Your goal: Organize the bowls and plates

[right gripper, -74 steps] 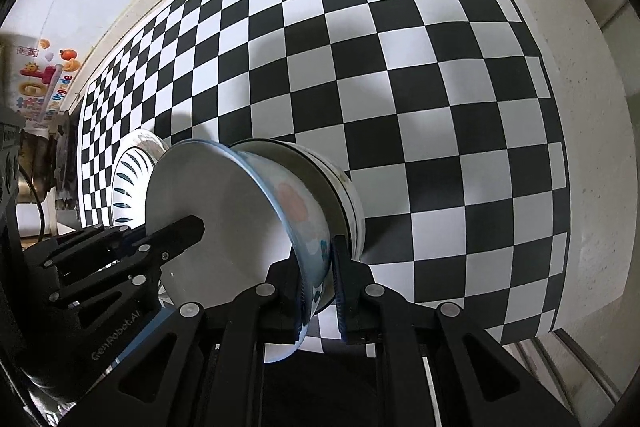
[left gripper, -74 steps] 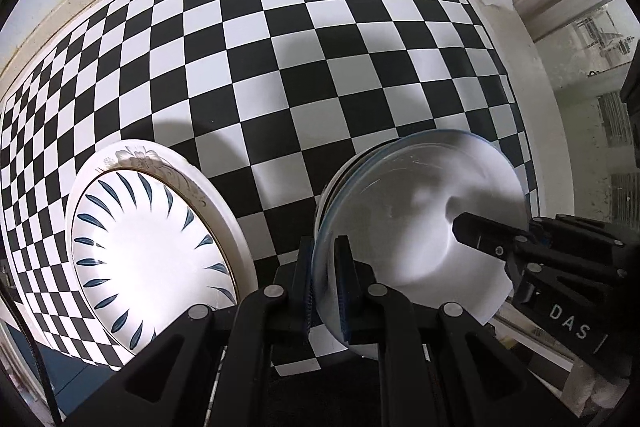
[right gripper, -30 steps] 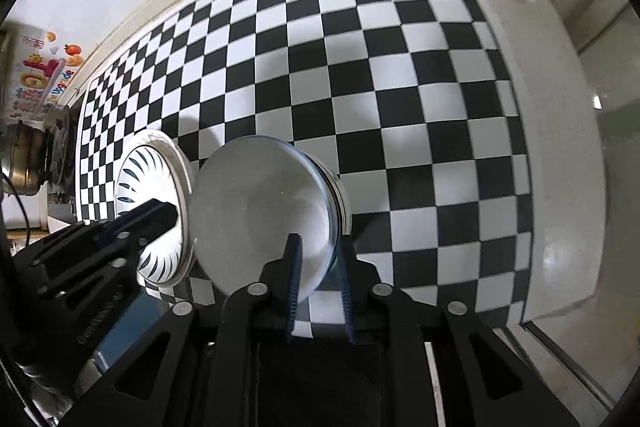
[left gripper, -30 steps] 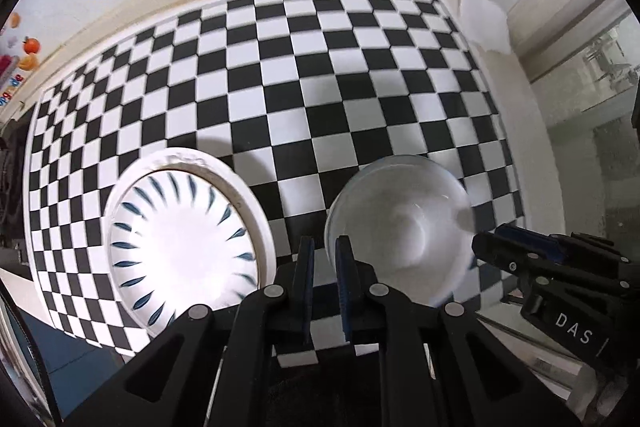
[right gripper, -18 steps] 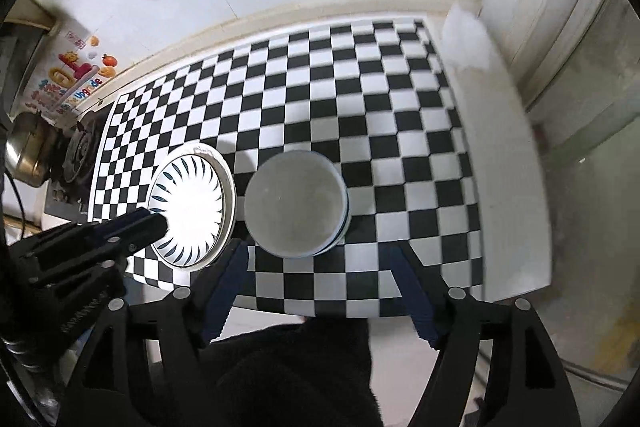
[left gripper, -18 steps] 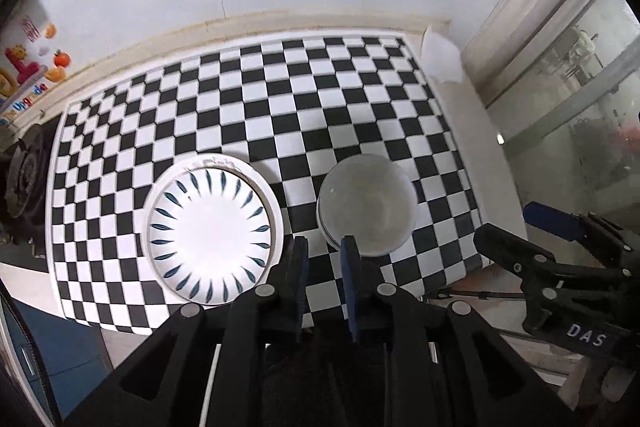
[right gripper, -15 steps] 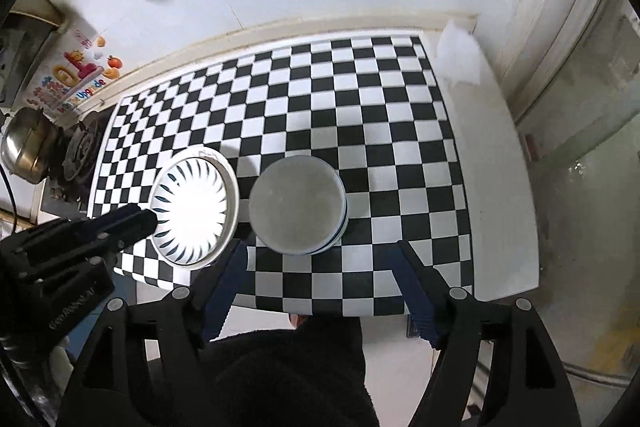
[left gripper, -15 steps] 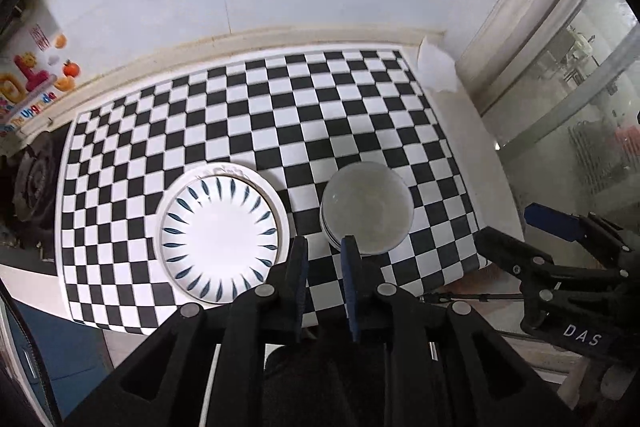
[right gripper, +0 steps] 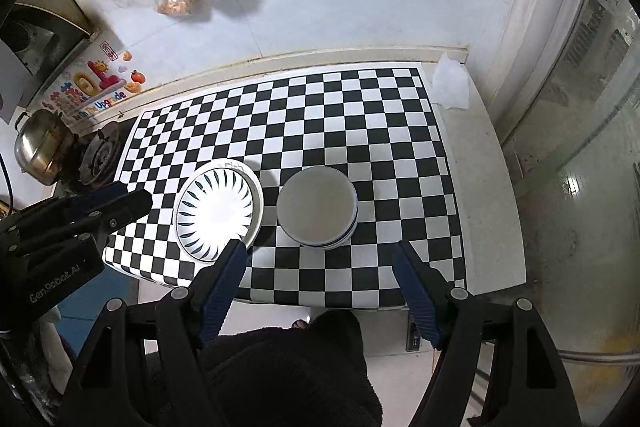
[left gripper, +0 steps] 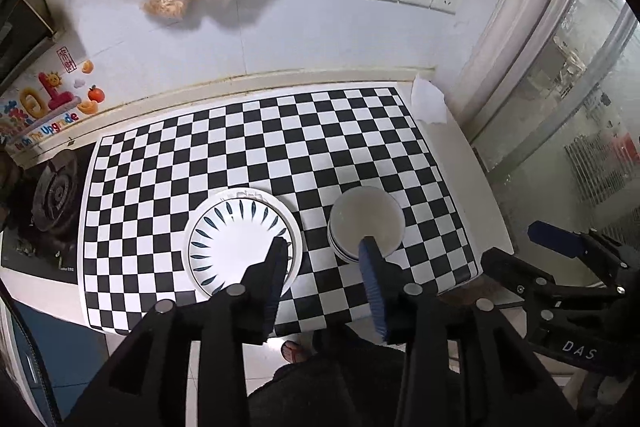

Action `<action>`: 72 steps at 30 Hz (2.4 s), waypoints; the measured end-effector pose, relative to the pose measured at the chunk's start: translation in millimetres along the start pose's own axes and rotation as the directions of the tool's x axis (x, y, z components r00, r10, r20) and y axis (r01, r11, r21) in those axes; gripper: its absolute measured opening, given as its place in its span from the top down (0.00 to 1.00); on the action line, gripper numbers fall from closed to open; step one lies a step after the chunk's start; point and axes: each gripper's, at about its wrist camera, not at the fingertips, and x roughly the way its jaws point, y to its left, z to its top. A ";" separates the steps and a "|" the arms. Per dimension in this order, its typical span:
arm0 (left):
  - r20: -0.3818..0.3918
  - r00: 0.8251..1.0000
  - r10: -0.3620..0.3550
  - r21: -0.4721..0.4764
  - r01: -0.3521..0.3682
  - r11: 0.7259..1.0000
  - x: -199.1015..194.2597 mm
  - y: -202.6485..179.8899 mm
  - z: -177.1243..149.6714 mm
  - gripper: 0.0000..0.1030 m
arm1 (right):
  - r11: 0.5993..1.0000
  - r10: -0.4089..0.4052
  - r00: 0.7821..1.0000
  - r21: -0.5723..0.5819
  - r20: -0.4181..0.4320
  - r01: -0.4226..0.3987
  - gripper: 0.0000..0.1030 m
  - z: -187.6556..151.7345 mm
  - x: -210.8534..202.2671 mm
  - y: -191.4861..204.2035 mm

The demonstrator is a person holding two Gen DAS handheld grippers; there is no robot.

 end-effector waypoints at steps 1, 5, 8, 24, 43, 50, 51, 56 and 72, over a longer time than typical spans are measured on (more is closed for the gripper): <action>0.002 1.000 0.001 0.000 -0.001 1.000 -0.8 0.6 -0.2 0.65 | 1.000 -0.005 1.000 0.000 0.004 0.005 0.25 0.4 -0.6 0.5; 0.015 1.000 0.011 0.005 -0.011 1.000 -3.0 3.2 -1.2 0.63 | 1.000 -0.013 1.000 0.010 0.020 0.013 0.25 1.9 -5.3 1.7; 0.022 0.999 0.030 0.013 -0.031 0.999 -1.2 4.4 -1.3 0.60 | 1.000 -0.019 1.000 0.017 0.020 0.019 0.25 3.3 -3.1 1.4; -0.273 0.940 -0.206 -0.164 0.166 0.973 146.5 35.1 21.6 0.56 | 0.974 0.087 0.991 0.216 -0.105 -0.063 0.20 18.3 122.6 -48.2; -0.563 0.747 -0.353 -0.250 0.253 0.935 308.0 17.7 49.0 0.56 | 0.863 0.349 0.892 0.470 -0.289 -0.186 0.19 5.0 294.9 -99.0; -0.634 0.670 -0.387 -0.255 0.291 0.922 337.3 9.4 40.6 0.56 | 0.811 0.453 0.841 0.528 -0.296 -0.251 0.19 -1.4 330.6 -93.4; -0.637 0.664 -0.392 -0.255 0.299 0.920 340.2 8.8 38.8 0.56 | 0.806 0.464 0.835 0.533 -0.297 -0.258 0.19 -2.4 334.7 -92.6; -0.645 0.651 -0.401 -0.257 0.310 0.915 351.7 9.0 29.7 0.58 | 0.790 0.495 0.812 0.550 -0.309 -0.271 0.20 -8.4 352.5 -92.0; -0.548 0.718 -0.430 -0.262 0.341 0.903 331.1 22.9 29.5 0.64 | 0.796 0.480 0.841 0.527 -0.250 -0.298 0.48 -18.2 359.5 -95.4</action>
